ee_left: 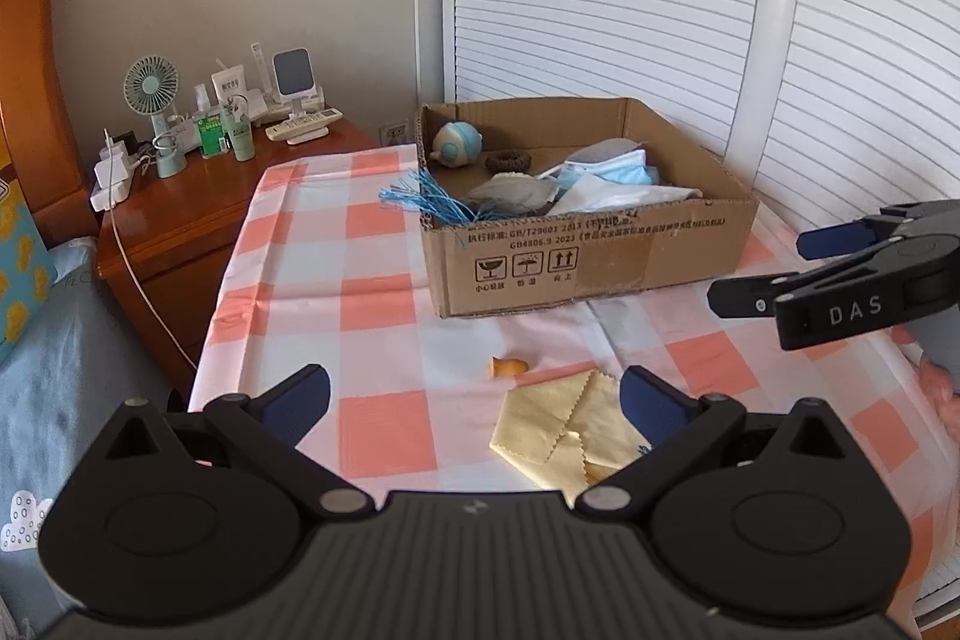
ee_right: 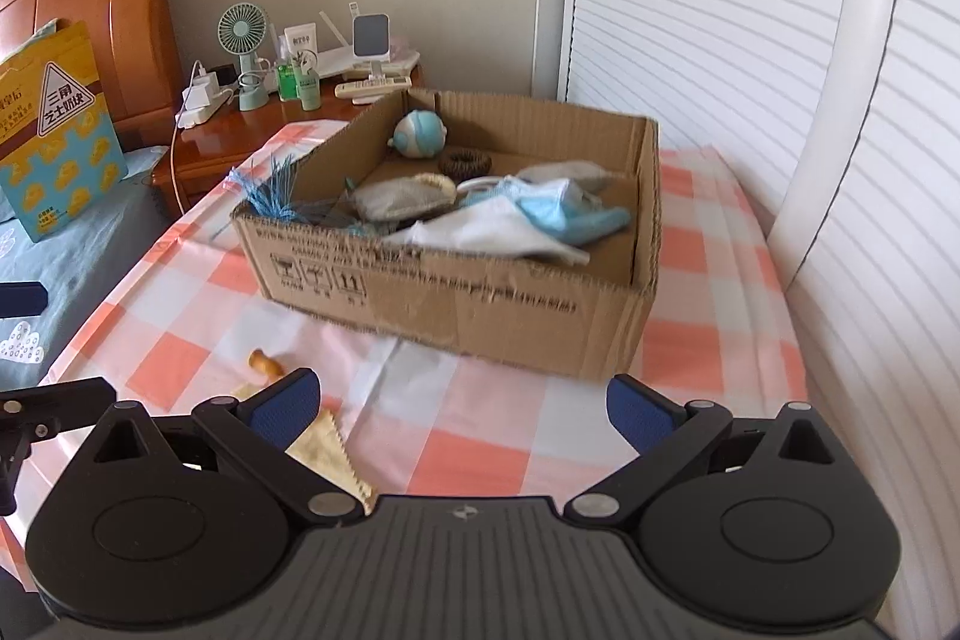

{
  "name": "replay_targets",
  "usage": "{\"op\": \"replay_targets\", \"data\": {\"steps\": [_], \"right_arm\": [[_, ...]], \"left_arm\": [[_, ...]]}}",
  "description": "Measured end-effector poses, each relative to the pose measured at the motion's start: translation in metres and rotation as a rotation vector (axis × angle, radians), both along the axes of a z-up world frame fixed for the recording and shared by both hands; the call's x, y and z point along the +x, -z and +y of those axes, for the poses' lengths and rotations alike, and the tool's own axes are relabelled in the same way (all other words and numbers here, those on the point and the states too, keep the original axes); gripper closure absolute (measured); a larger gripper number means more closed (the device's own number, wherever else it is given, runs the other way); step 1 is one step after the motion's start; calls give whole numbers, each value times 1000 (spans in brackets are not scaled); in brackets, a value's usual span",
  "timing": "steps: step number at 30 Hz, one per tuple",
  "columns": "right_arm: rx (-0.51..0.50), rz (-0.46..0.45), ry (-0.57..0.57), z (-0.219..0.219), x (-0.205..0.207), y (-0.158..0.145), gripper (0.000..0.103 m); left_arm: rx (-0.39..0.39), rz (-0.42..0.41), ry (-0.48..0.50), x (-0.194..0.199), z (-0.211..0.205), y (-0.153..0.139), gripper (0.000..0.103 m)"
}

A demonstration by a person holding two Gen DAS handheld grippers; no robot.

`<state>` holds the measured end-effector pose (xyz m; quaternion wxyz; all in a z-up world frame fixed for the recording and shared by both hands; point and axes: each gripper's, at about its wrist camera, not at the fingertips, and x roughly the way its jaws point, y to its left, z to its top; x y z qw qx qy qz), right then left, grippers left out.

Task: Organize soft objects
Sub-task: 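Move the left tool to the orange toy while the right tool moves over the yellow cloth, then close the left tool on the small orange toy while the right tool lowers onto the cloth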

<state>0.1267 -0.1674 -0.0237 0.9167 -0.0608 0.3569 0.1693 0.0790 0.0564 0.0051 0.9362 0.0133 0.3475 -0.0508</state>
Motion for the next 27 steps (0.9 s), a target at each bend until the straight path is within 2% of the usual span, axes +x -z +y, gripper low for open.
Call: {"op": "replay_targets", "data": {"steps": [7, 14, 20, 24, 27], "right_arm": [[28, 69, -64, 13, -10, 28, 0], [13, 121, -197, 45, -17, 52, 0], [-8, 88, -268, 77, -15, 65, 0], [-70, 32, -249, 94, -11, 76, 0], [-66, 6, -227, 92, -8, 78, 0]], "left_arm": [[18, 24, -4, 2, 1, 10, 1], [-4, 30, -72, 6, 23, 12, 1], [-19, 51, -67, 11, 30, 18, 1], [-19, 62, -57, 14, 29, 22, 1], [-28, 70, -52, 16, 30, 24, 1]]}}
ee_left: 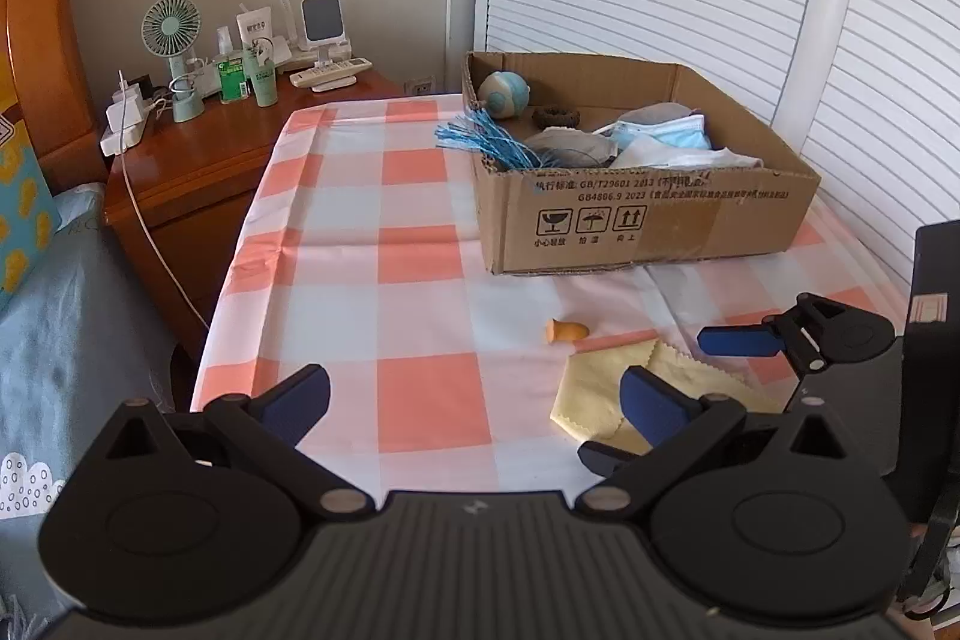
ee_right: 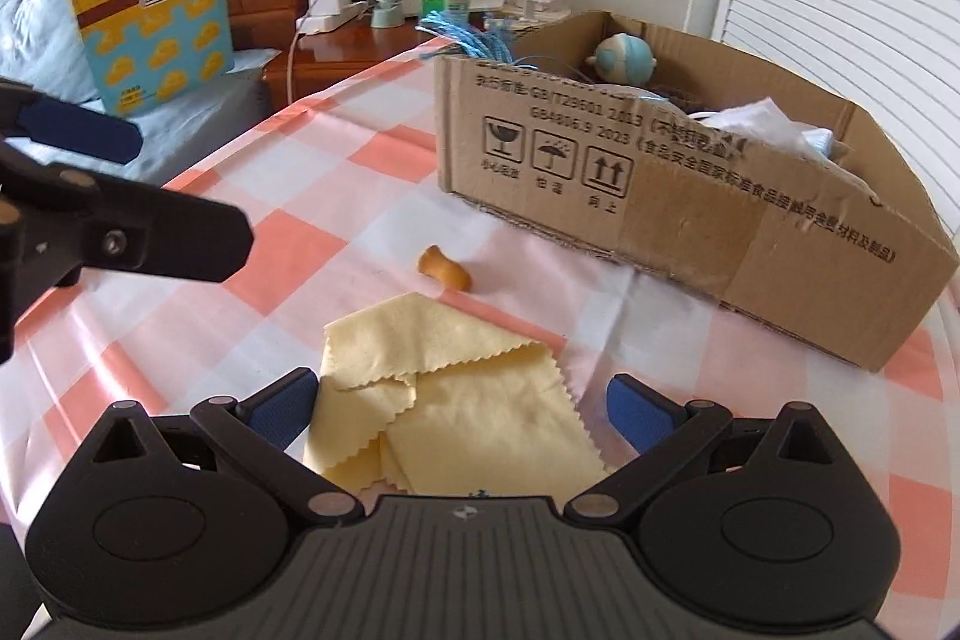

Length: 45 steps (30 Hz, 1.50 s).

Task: Organize soft objects
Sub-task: 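Close the left tool on the small orange toy while the right tool lowers onto the cloth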

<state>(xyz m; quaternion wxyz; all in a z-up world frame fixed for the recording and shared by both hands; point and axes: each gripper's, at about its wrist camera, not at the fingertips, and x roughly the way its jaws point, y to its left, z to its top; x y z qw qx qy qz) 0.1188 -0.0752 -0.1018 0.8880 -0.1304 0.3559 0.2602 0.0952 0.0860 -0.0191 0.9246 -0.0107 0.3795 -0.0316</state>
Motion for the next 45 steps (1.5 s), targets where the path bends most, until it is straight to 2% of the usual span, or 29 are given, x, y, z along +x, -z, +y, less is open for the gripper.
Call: {"op": "replay_targets", "data": {"steps": [4, 13, 23, 27, 39, 43, 45], "right_arm": [[1, 2, 74, -18, 9, -1, 0], [-7, 9, 239, -75, 16, -2, 0], [0, 7, 233, -87, 13, -1, 0], [-1, 10, 233, -87, 14, -2, 0], [13, -16, 208, -90, 11, 0, 0], [15, -21, 203, -91, 10, 0, 0], [17, -23, 198, -91, 10, 1, 0]], "left_arm": [[-16, 13, 8, 7, -1, 4, 1], [0, 57, 67, 26, -25, 19, 1], [33, 156, 53, 56, -43, 56, 0], [31, 123, 50, 57, -45, 59, 0], [28, 85, -67, 72, -42, 61, 0], [48, 74, -66, 71, -49, 60, 0], [48, 74, -54, 71, -52, 59, 5]]}}
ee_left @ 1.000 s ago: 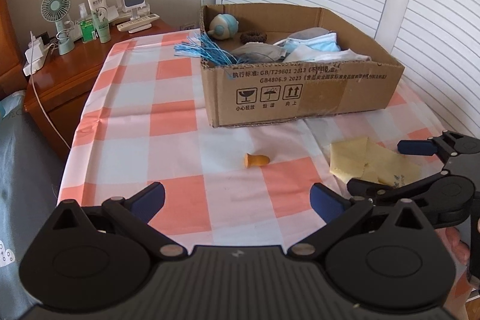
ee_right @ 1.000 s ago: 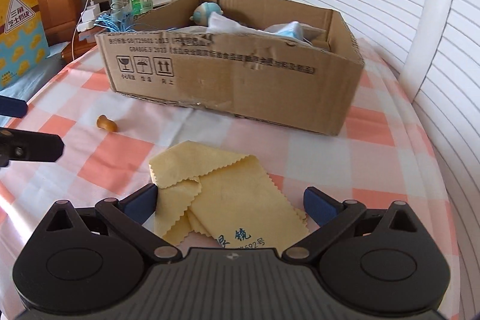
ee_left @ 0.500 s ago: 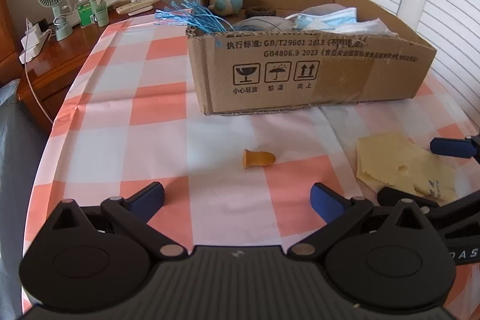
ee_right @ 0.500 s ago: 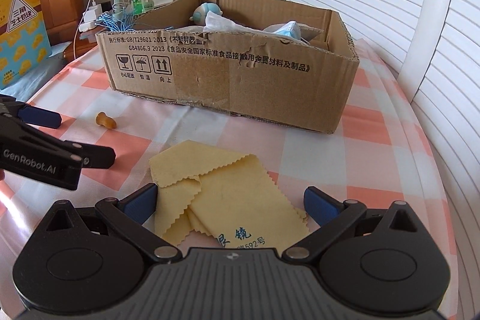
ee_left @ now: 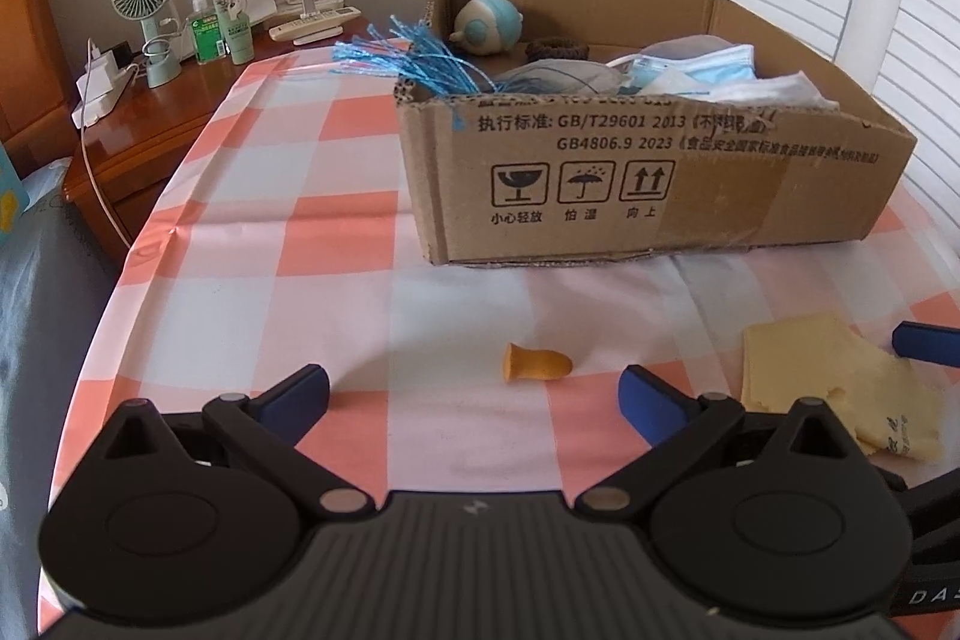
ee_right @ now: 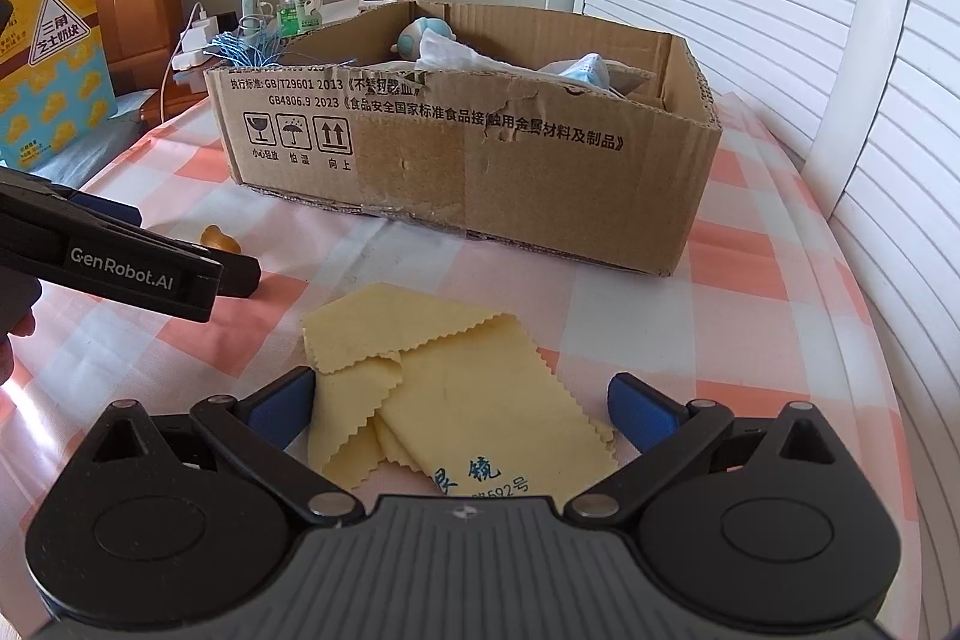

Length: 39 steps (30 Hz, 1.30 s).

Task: Organize soft objects
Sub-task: 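Close the left tool on the small orange toy while the right tool lowers onto the cloth, then pinch the yellow cloth with the right tool and lift it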

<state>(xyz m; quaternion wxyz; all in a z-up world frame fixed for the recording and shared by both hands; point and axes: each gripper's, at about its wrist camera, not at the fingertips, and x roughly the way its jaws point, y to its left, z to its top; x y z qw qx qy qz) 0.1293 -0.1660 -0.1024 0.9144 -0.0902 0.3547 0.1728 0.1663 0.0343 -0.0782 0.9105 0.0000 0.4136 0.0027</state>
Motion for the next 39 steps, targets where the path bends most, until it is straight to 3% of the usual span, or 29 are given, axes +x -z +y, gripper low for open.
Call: {"op": "replay_targets", "data": {"steps": [4, 9, 15, 30, 39], "right_arm": [[0, 0, -6, 0, 0, 0, 0], [-1, 3, -11, 0, 0, 0, 0], [-2, 5, -13, 0, 0, 0, 0], [-8, 13, -101, 8, 3, -2, 0], [1, 4, -125, 13, 0, -10, 41]], "left_arm": [[-11, -11, 19, -1, -3, -4, 24], [10, -28, 66, -3, -14, -8, 56], [-1, -27, 88, -3, -19, -9, 75], [-11, -34, 91, -4, -19, -9, 77], [-21, -36, 101, -4, -16, -9, 77]]}}
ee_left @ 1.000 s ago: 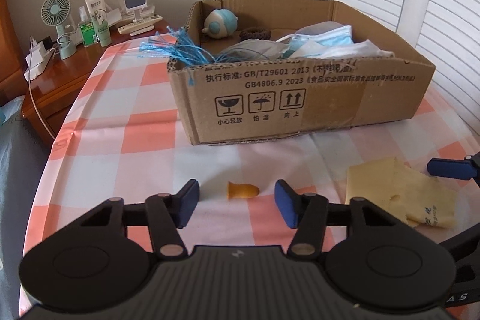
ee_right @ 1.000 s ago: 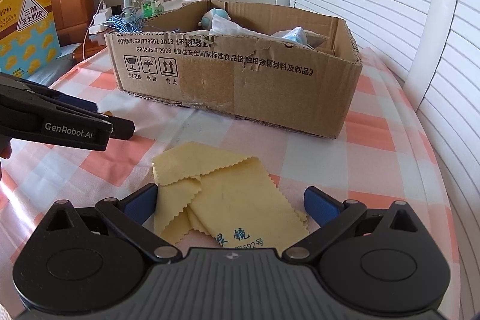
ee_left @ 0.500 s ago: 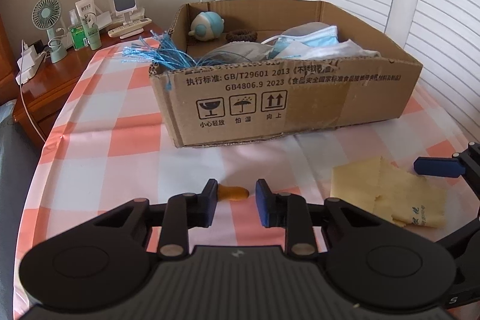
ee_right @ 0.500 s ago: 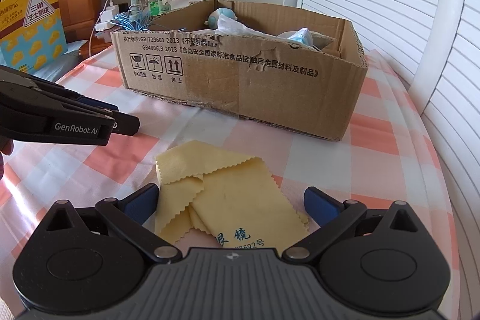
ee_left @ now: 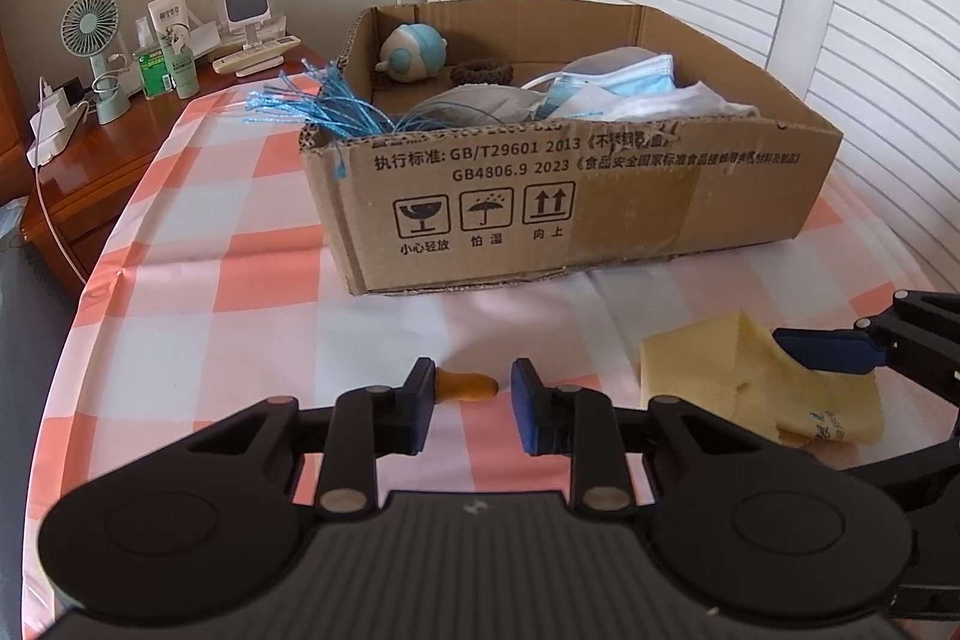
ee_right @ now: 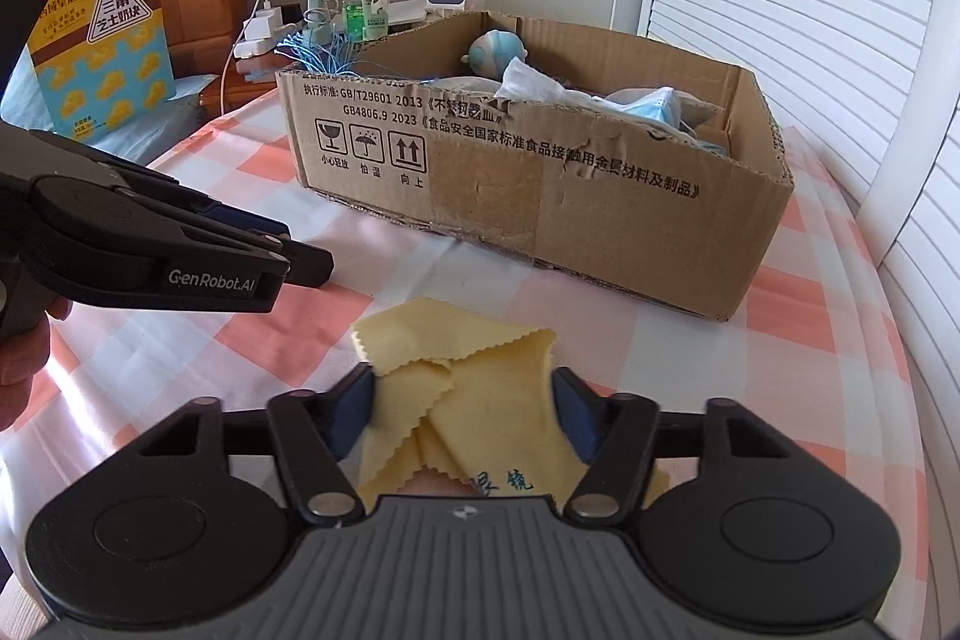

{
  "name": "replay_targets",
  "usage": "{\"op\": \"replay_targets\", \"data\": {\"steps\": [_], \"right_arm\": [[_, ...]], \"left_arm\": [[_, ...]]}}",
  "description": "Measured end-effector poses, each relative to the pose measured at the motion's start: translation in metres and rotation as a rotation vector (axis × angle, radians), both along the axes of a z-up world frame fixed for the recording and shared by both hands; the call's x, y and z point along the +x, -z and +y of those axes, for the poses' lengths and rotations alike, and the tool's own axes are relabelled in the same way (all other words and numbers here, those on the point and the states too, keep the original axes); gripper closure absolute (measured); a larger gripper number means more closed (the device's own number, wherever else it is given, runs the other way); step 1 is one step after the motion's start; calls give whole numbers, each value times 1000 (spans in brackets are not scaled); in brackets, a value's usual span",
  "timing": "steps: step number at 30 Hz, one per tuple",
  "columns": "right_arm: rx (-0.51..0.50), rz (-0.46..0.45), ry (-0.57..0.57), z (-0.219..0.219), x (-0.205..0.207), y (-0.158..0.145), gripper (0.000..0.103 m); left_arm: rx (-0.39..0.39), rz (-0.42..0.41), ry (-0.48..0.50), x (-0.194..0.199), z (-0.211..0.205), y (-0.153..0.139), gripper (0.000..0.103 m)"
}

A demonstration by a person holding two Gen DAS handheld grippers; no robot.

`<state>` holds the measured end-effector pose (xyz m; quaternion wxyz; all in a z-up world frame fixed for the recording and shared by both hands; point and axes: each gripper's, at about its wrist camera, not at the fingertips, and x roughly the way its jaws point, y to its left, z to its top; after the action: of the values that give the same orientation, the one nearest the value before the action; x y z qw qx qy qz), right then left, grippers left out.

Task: Organize soft objects
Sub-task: 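Pinch the yellow cloth with the right tool and lift it, then carry the orange toy into the box and open the left tool while the right tool carries the cloth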

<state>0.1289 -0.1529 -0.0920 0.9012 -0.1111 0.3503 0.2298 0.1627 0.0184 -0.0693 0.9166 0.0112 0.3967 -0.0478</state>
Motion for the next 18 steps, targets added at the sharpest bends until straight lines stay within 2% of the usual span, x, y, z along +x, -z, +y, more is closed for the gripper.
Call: {"op": "replay_targets", "data": {"steps": [2, 6, 8, 18], "right_arm": [[4, 6, -1, 0, 0, -1, 51], [7, 13, 6, -1, 0, -3, 62], [10, 18, 10, -2, 1, -3, 74], [4, 23, 19, -3, -4, -9, 87]], "left_arm": [[2, -2, 4, 0, 0, 0, 77], [1, -2, 9, 0, 0, 0, 77], [2, -2, 13, 0, 0, 0, 78], [-8, 10, 43, 3, 2, -1, 82]]}}
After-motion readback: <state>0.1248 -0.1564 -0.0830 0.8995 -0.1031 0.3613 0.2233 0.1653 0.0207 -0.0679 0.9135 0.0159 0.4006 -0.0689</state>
